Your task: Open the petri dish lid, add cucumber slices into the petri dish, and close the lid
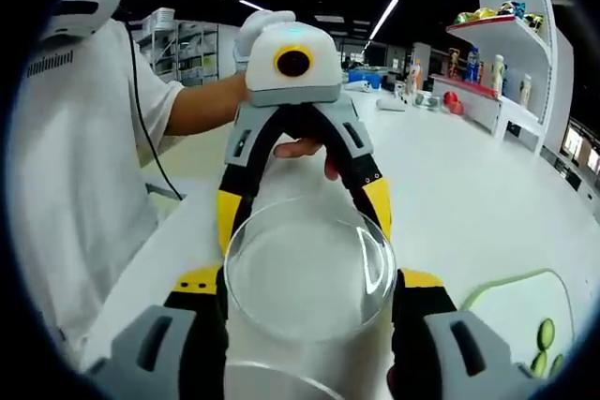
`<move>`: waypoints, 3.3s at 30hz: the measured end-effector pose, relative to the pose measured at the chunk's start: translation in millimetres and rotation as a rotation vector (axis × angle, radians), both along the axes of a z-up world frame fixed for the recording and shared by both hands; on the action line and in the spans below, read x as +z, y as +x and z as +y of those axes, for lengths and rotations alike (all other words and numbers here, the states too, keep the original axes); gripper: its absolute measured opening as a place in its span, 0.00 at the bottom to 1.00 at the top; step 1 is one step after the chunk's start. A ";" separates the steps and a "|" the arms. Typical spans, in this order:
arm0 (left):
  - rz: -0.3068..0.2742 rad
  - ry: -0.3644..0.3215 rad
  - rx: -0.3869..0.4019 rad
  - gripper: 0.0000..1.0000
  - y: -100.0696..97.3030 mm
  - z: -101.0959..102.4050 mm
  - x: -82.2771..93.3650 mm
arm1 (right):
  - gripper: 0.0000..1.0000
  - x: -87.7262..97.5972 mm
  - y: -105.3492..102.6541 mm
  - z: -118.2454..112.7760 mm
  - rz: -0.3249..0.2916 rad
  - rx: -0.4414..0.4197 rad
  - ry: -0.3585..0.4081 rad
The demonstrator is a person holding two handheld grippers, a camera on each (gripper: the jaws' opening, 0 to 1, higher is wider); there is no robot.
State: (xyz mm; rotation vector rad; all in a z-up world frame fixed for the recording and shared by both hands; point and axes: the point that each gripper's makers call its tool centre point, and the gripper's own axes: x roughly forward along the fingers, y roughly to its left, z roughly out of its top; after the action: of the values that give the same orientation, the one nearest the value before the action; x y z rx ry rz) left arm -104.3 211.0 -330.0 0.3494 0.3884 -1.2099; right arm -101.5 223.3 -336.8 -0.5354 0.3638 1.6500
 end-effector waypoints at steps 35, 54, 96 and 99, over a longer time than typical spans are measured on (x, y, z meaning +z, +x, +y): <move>0.026 -0.086 0.001 0.68 -0.3 2.0 12.4 | 0.74 2.6 -1.3 -1.8 0.010 -0.008 -0.010; -0.049 -0.180 0.059 0.68 5.9 4.0 49.0 | 0.76 40.9 -0.7 -21.0 0.012 -0.103 0.111; -0.265 -0.318 0.443 0.68 41.8 57.0 112.8 | 0.75 135.3 12.5 -272.3 -0.247 -0.910 0.475; -0.292 -0.329 0.475 0.68 42.4 63.8 118.7 | 0.77 138.4 11.0 -295.1 -0.278 -0.959 0.465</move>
State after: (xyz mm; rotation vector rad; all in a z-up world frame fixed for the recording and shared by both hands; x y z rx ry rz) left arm -61.9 274.8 -211.3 0.1318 0.0093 -0.7245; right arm -90.5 -71.8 -198.4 -0.1683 -0.0014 0.6751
